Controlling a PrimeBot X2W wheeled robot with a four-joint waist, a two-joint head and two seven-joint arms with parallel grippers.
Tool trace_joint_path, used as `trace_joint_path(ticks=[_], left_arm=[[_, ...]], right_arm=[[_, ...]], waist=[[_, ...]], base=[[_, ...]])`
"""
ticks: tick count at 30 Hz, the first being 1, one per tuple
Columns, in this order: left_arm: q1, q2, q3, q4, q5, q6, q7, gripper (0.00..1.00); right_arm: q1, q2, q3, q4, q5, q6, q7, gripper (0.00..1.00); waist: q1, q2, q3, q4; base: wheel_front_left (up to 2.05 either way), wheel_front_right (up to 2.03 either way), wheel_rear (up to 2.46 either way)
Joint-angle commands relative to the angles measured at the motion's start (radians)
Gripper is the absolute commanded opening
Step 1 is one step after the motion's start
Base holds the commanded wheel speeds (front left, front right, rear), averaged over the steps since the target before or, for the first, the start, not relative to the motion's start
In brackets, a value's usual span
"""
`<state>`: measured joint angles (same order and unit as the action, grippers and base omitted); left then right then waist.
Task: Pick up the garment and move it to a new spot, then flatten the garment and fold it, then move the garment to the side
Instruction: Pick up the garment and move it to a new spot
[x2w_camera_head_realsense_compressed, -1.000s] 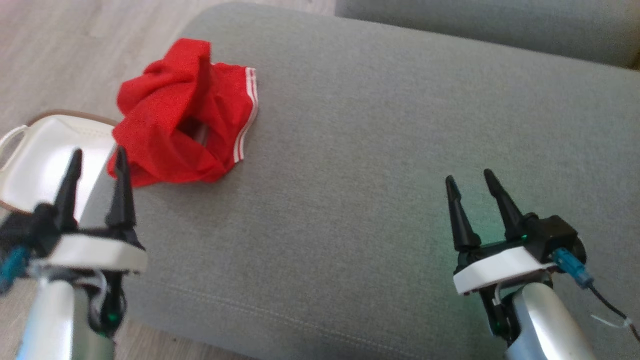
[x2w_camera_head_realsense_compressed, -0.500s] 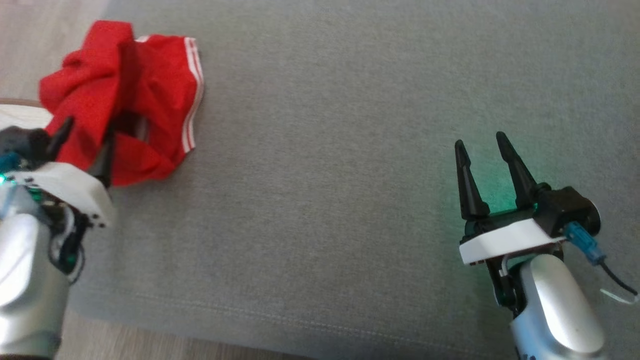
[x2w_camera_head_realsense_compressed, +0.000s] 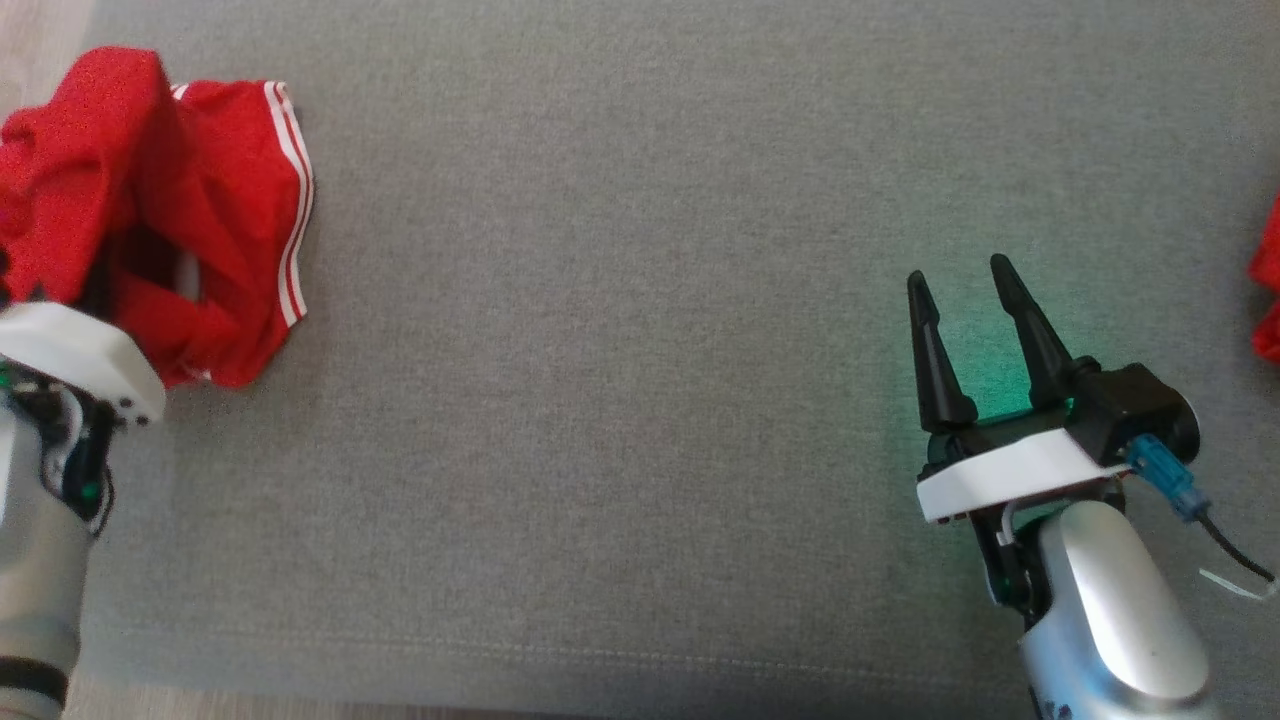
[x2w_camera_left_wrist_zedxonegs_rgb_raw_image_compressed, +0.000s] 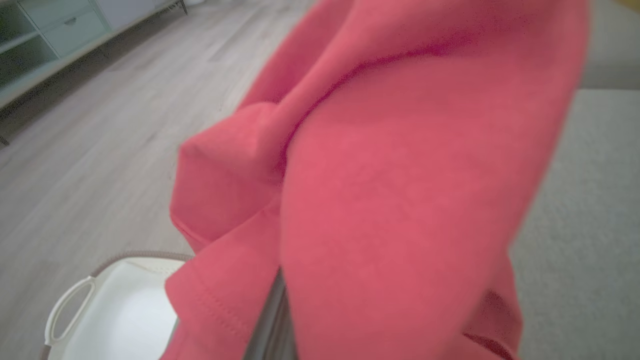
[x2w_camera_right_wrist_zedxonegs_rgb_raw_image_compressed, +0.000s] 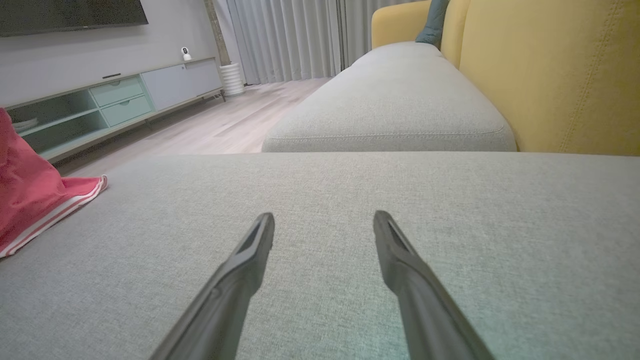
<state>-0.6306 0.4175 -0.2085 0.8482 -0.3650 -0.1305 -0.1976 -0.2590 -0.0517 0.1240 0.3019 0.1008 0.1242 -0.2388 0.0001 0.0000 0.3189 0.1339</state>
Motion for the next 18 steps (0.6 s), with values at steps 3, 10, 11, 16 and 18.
trace_joint_path(ticks=[3,10,11,16,18], left_arm=[[-0.063,0.078,0.056,-0.066,0.009,0.022,-0.051,0.0],[-0.047,0.079,0.094,-0.316,0.047,0.062,-0.064,0.0],[-0.047,0.079,0.094,-0.316,0.047,0.062,-0.064,0.0],[-0.018,0.07,0.097,-0.486,0.066,0.067,-0.064,0.0],[-0.019,0.065,0.082,-0.531,0.072,0.065,-0.061,0.0]], right_arm=[[-0.022,0.001,0.036,-0.015,0.027,0.007,-0.015,1.0],[-0.015,0.001,0.048,0.009,0.068,0.007,-0.021,1.0],[-0.015,0.001,0.048,0.009,0.068,0.007,-0.021,1.0],[-0.009,0.001,0.041,0.006,0.095,0.007,-0.022,1.0],[-0.004,0.001,0.038,0.002,0.101,0.007,-0.023,1.0]], waist=[[-0.0001,0.0,-0.039,-0.016],[-0.0001,0.0,-0.103,-0.043],[-0.0001,0.0,-0.103,-0.043],[-0.0001,0.0,-0.127,-0.069],[-0.0001,0.0,-0.133,-0.08]], base=[[0.0,0.0,0.0],[0.0,0.0,0.0],[0.0,0.0,0.0],[0.0,0.0,0.0],[0.0,0.0,0.0]])
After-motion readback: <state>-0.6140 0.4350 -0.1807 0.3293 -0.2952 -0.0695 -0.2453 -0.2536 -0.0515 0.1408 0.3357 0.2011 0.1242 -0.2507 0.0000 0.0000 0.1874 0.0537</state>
